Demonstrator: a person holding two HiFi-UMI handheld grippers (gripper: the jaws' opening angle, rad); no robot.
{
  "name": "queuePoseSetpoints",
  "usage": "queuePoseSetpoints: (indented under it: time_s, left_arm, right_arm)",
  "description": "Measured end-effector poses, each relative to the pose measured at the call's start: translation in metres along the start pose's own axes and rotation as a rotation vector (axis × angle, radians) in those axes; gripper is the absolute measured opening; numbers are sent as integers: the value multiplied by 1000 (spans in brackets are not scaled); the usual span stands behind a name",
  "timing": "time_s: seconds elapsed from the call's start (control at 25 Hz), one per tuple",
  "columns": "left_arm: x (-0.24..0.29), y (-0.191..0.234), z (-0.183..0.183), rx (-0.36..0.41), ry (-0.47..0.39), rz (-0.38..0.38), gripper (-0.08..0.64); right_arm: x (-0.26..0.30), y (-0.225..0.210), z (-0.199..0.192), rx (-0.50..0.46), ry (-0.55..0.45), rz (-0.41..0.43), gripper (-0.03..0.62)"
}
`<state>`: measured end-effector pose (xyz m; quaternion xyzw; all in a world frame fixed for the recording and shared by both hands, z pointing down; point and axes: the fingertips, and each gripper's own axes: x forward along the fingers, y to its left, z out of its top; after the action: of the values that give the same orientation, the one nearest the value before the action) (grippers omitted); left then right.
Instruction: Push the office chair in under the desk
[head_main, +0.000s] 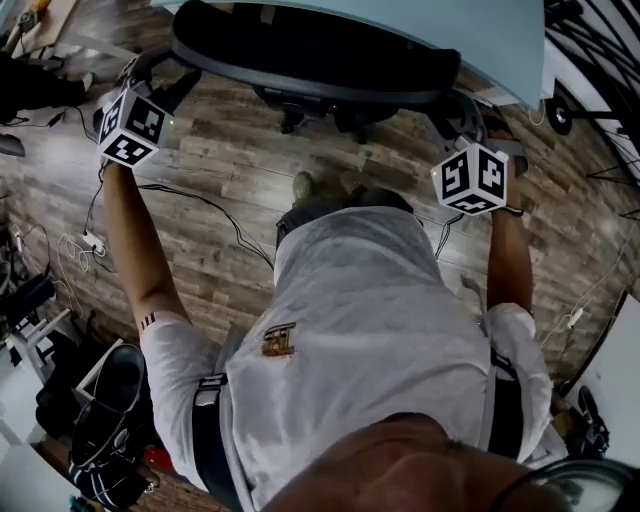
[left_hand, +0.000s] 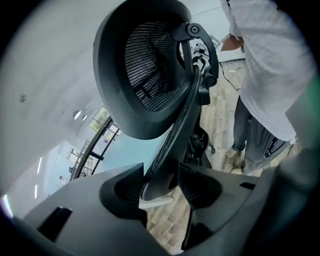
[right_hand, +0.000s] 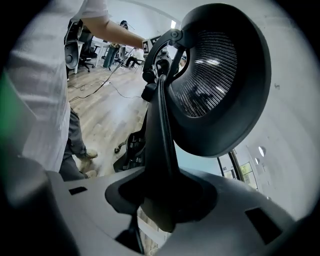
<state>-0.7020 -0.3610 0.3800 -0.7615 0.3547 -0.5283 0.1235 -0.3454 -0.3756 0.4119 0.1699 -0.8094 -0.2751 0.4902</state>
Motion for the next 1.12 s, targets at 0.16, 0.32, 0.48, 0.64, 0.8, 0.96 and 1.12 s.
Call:
queuePoseSetpoints:
  time_s: [0.16, 0.32, 0.48, 0.64, 0.8, 0.96, 1.12]
  left_arm:
    - [8, 35, -22, 33, -18, -7, 229]
    - [18, 48, -27, 72, -22, -15, 229]
    - [25, 56, -26, 95, -32, -25, 227]
    - [25, 62, -26, 109, -43, -21, 224]
    - [29, 65, -30, 105, -64, -27, 224]
    - [37, 81, -30, 93, -72, -16, 224]
    - [36, 91, -36, 85, -74, -14, 225]
  right_arm:
    - [18, -15, 27, 23, 25, -11, 162]
    - [26, -14, 34, 51, 38, -22, 161]
    - [31, -17, 33, 64, 51, -30, 161]
    - [35, -25, 35, 56, 53, -27, 161]
    - [43, -31, 34, 53, 60, -16, 161]
    - [51, -46, 35, 47, 59, -8, 160]
    - [55, -51, 45, 44, 55, -1, 156]
